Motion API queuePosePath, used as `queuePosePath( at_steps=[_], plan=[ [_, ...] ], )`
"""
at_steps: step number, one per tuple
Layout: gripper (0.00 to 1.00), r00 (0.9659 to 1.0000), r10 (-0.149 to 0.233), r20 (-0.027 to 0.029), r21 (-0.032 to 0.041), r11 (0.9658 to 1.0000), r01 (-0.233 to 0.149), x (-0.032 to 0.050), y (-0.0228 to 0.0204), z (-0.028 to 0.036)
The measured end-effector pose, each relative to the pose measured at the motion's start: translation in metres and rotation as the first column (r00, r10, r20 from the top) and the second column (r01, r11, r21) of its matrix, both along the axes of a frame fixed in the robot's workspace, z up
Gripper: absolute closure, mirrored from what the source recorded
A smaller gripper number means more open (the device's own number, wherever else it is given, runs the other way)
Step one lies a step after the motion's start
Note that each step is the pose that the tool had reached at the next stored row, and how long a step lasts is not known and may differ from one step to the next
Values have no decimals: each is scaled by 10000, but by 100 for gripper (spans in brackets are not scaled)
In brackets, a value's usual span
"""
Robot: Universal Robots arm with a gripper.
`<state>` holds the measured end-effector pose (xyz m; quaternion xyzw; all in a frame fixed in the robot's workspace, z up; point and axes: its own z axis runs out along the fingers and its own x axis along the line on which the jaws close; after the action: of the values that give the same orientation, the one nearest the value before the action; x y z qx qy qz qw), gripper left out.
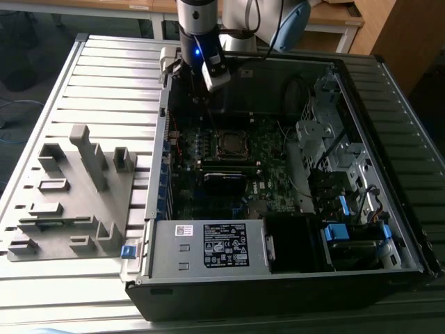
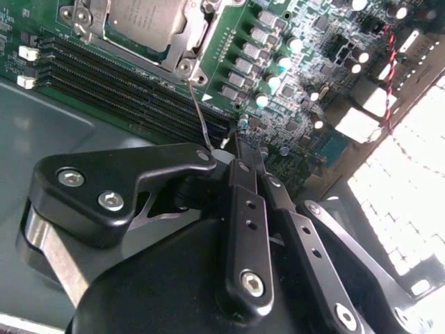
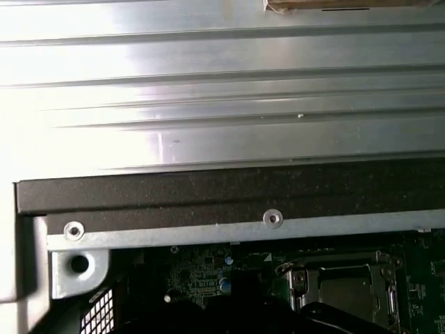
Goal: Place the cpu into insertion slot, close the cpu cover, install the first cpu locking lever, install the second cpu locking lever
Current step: 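Install the first cpu locking lever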
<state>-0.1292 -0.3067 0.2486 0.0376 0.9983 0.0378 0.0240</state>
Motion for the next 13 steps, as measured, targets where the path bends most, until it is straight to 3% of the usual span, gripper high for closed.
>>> queuePosePath(
  at_steps=[5, 13],
  plan=[
    [89, 10000, -5, 4, 5, 10000, 5, 50, 4, -4],
    [89, 10000, -4, 3, 4, 10000, 4, 247, 3, -4]
  ],
)
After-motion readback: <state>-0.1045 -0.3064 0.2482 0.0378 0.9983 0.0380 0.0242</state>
